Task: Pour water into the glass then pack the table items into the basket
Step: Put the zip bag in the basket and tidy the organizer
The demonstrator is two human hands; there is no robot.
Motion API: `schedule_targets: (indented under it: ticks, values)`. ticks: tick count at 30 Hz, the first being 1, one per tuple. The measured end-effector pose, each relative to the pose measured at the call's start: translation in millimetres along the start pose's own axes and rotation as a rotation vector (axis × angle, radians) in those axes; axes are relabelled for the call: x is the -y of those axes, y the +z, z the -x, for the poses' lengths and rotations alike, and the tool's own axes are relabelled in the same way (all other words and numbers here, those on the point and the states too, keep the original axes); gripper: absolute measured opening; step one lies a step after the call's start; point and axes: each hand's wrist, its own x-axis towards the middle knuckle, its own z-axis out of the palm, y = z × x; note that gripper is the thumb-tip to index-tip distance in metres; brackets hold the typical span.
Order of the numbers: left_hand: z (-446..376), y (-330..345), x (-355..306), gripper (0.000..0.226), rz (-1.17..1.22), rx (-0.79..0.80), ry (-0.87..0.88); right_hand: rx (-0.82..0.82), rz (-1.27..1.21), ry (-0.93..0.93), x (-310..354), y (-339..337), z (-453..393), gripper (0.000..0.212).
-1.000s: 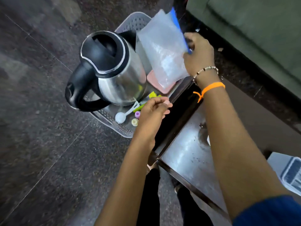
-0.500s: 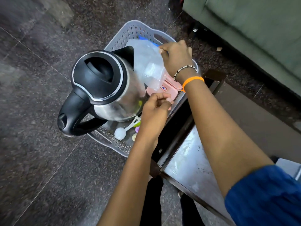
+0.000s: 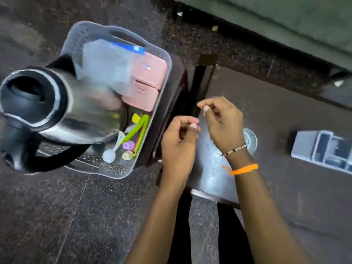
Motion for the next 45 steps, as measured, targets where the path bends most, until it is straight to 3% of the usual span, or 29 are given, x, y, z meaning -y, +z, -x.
schedule_targets:
  ticks: [6, 10, 13, 17, 29, 33, 37, 40, 45]
  values:
    - [38.4, 66.7, 38.5, 0.023, -0.257, 0.252, -0.04, -0.06, 0.018, 0.29, -87.5, -54.6, 80.9, 0.025]
    - [50.7, 107.5, 71.1, 0.037, -0.551, 0.279, -0.031, -0.155, -0.103, 0.445, -132.8, -78.7, 110.3, 0.028]
    - [52.3, 125.2, 93.9, 0.043, -0.702, 0.186, 0.047, -0.21, -0.147, 0.501, -158.1, -88.8, 120.0, 0.028]
    - [36.0, 130.3, 114.4, 0.025, -0.66, 0.012, 0.073, -0.221, -0.172, 0.529, -187.2, -100.8, 129.5, 0.027]
    - [55.9, 198.8, 135.2, 0.01, -0.581, 0.009, 0.217, -0.19, -0.169, 0.558, -253.0, -153.1, 146.3, 0.026]
    - [64.3, 240.5, 132.6, 0.009, -0.586, 0.055, 0.269, -0.51, -0.158, 0.679, -286.0, -190.4, 156.0, 0.017]
    - [66.1, 271.0, 133.0, 0.012, -0.637, 0.089, 0.324, -0.798, -0.42, 0.799, -313.7, -227.7, 147.6, 0.019]
    - [69.1, 287.9, 138.3, 0.011, -0.652, 0.082, 0.343, -0.837, -0.612, 0.788, -329.5, -251.0, 129.4, 0.02]
    - [72.4, 300.6, 143.0, 0.009, -0.614, 0.08, 0.317, -0.743, -0.574, 0.841, -343.0, -262.4, 110.1, 0.02]
